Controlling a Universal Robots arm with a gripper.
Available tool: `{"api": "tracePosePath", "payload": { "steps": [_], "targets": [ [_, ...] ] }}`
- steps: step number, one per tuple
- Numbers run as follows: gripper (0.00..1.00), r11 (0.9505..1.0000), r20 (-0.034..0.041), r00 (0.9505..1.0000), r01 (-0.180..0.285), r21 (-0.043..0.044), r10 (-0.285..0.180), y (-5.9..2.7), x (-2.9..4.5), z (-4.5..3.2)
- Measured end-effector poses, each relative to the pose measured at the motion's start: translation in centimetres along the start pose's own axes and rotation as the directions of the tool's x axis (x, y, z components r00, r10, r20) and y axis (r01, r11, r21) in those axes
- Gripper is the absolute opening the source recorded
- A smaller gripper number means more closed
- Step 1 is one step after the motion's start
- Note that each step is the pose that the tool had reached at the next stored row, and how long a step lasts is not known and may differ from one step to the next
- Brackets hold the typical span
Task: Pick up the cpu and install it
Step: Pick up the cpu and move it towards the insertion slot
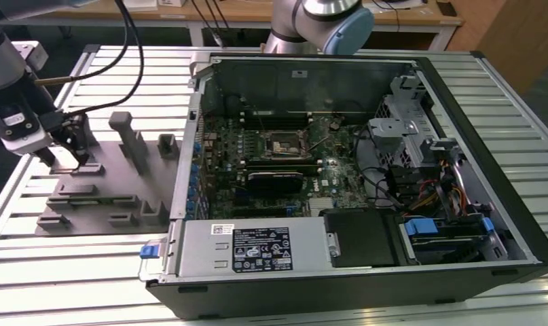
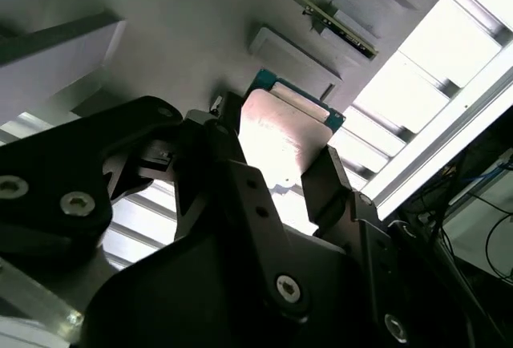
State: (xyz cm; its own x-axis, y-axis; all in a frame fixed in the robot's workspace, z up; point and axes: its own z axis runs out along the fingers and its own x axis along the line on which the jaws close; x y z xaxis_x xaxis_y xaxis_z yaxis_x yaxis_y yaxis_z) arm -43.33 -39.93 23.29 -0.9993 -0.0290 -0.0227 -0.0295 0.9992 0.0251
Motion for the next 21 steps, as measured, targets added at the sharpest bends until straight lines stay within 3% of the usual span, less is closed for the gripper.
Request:
{"api": "tracePosePath", "payload": {
  "steps": [21],
  "targets": [
    [0.55,1.0,0.0033,1.0,0.0,0.0001,0.0,0.13,-0.1,-4.35]
  ]
}}
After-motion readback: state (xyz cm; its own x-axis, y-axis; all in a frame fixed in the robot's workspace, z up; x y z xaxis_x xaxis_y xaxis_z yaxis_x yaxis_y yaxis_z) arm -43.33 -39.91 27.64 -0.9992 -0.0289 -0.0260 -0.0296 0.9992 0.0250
